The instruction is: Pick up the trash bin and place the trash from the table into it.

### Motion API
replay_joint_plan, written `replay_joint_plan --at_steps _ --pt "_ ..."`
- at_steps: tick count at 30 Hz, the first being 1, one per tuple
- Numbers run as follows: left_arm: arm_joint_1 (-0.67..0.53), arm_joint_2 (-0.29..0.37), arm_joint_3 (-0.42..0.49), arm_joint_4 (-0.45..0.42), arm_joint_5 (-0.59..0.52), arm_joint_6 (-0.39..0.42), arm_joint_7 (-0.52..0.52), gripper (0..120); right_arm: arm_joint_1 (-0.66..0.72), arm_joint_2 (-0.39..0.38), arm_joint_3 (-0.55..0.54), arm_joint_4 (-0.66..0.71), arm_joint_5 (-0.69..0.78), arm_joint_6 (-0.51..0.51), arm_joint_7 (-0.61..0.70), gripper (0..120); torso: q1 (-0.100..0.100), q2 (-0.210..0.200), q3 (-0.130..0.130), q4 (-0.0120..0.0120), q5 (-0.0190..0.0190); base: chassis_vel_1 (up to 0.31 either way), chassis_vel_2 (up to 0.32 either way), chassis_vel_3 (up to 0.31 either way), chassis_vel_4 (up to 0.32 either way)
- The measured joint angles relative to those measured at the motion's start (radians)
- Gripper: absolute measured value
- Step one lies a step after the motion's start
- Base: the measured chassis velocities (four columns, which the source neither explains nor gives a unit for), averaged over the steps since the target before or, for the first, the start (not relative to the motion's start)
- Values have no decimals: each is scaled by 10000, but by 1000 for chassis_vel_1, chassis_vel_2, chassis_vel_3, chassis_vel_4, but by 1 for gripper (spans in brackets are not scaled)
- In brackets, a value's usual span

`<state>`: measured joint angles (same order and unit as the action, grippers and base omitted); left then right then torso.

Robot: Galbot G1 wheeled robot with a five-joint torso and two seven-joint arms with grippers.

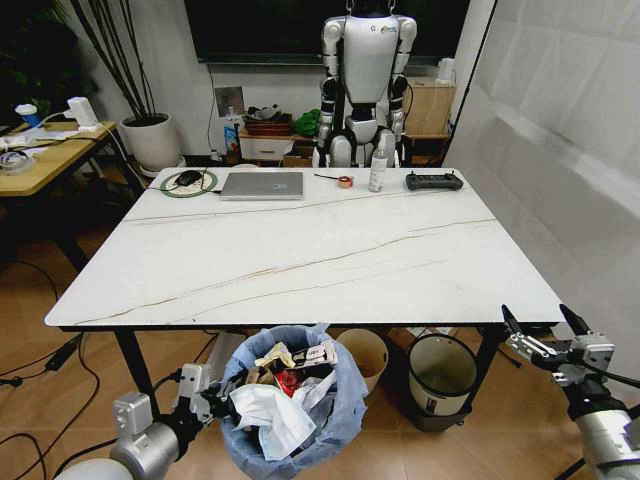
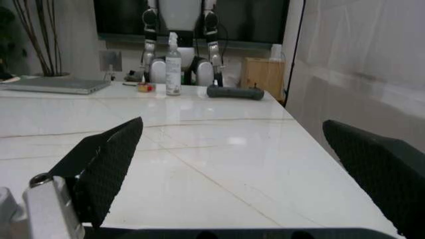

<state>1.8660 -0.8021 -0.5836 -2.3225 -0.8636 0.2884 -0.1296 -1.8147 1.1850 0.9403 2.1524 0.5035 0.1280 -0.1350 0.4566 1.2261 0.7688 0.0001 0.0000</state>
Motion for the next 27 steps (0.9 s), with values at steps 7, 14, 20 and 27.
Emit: replay_joint_plan --at_steps 7,14,20,27 --pt "30 -5 25 13 99 -107 -39 0 9 -11 -8 -6 11 -6 3 100 0 0 0 -1 0 0 0 0 0" --pt "-53 -149 242 340 -181 -285 -204 0 14 -15 -14 -12 15 -13 7 100 0 0 0 -1 1 0 0 0 0" --pt "-134 -441 412 736 -196 -359 -221 0 18 -19 -16 -13 19 -17 10 100 0 0 0 0 0 0 0 0 0" --pt "-133 -636 447 922 -192 -310 -241 0 22 -24 -17 -14 23 -22 14 100 0 0 0 -1 1 0 0 0 0"
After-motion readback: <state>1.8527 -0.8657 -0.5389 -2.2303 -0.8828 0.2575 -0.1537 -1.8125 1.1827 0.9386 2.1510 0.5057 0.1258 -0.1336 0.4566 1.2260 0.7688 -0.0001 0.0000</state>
